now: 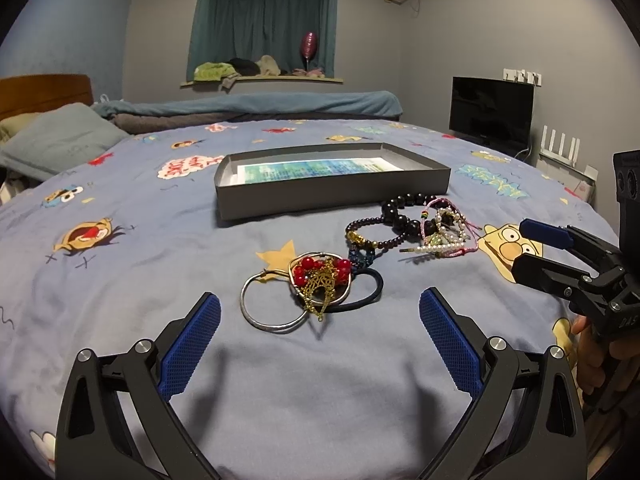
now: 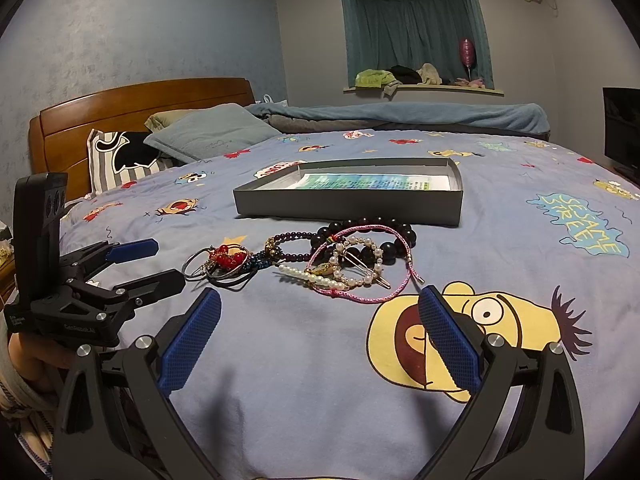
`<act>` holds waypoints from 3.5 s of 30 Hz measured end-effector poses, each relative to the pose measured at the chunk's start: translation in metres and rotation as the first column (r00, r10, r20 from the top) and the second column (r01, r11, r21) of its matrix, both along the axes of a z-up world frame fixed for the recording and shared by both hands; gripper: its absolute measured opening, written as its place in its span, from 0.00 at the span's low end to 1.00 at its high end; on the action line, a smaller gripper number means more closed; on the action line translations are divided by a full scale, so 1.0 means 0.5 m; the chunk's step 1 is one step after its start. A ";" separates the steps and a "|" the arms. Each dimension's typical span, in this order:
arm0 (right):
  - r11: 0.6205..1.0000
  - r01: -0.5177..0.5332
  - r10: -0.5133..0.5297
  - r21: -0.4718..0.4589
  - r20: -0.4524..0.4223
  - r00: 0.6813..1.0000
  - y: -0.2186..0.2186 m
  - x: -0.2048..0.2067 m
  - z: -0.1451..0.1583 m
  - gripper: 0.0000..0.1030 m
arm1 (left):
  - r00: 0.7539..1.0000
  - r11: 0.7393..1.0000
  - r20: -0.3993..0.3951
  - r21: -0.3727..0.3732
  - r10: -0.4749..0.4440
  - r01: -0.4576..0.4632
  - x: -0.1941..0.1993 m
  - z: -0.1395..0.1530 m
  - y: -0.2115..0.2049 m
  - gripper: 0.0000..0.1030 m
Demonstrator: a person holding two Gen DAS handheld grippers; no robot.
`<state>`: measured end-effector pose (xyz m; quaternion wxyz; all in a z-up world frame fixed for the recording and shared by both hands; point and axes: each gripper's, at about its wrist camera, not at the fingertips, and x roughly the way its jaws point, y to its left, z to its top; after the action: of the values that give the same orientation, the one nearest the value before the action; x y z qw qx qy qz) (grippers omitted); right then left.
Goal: Organize jewelry
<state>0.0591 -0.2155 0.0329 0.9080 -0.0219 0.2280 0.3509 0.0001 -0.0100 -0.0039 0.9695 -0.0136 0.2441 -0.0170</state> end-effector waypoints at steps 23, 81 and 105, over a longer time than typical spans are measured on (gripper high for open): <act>1.000 0.002 -0.002 -0.002 -0.001 1.000 -0.006 -0.004 0.004 0.95 | 1.000 1.000 -0.024 -0.024 -0.006 0.005 0.006 -0.007 0.011 0.95; 1.000 0.025 -0.025 -0.008 0.019 1.000 -0.008 0.014 0.018 0.94 | 0.997 0.997 -0.052 0.038 -0.064 0.066 0.046 -0.004 -0.011 0.43; 0.994 0.019 -0.026 -0.107 -0.061 0.998 0.037 0.104 0.000 0.61 | 0.993 0.994 0.065 -0.031 -0.100 0.102 0.034 0.041 0.012 0.03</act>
<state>0.1109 -0.1971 0.0330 0.9019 -0.0567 0.2748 0.3284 0.0172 -0.0042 0.0168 0.9743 -0.0174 0.2133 -0.0707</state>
